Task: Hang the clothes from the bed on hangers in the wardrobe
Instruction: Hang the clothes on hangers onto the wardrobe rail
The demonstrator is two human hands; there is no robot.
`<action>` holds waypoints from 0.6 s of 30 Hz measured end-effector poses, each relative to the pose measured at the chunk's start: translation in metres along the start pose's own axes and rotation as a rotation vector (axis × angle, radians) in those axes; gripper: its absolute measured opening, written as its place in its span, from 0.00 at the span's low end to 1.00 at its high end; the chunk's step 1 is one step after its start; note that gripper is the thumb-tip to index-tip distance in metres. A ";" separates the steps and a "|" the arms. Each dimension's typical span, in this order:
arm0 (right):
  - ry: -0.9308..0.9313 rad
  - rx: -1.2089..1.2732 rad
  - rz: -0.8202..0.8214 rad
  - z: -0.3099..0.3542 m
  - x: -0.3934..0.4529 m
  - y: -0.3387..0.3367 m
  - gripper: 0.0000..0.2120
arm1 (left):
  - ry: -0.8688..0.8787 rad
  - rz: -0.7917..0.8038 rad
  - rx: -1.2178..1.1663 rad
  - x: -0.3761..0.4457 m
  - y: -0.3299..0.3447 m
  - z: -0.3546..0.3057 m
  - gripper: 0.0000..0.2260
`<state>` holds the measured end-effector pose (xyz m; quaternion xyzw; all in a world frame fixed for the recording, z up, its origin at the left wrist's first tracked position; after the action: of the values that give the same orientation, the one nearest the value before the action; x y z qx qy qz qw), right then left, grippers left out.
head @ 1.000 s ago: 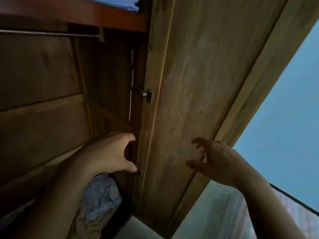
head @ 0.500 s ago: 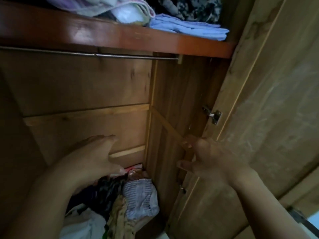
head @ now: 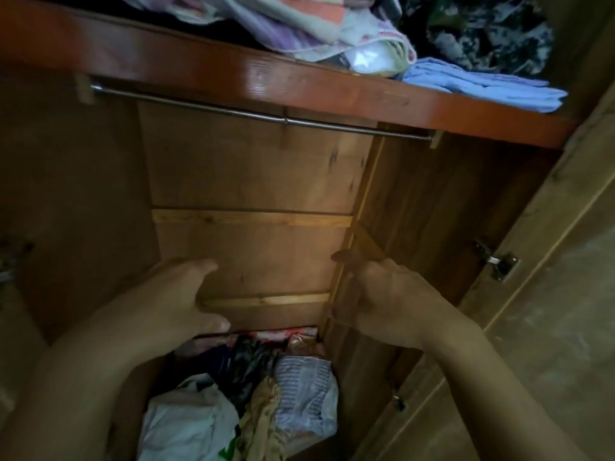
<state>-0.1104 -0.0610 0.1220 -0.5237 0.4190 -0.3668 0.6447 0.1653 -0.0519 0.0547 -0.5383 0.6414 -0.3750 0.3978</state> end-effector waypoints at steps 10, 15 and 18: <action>-0.049 0.005 -0.019 0.015 0.009 0.003 0.34 | -0.049 0.026 -0.096 -0.022 -0.015 -0.004 0.38; -0.003 0.022 -0.025 -0.003 -0.007 0.003 0.30 | 0.002 0.071 -0.129 -0.021 -0.014 -0.029 0.37; 0.061 0.044 -0.023 -0.021 -0.019 0.007 0.26 | 0.026 0.093 -0.142 -0.013 -0.009 -0.050 0.34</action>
<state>-0.1365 -0.0503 0.1163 -0.5027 0.4241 -0.3989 0.6389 0.1240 -0.0371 0.0844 -0.5297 0.6960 -0.3165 0.3671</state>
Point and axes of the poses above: each hand's wrist, its own x-axis towards the middle knuckle, its own y-axis out of the palm, z = x × y, the point moved 3 cm from there along x, towards the middle knuckle, and after that the axes turned 9 degrees about z, right-handed, at the moved point
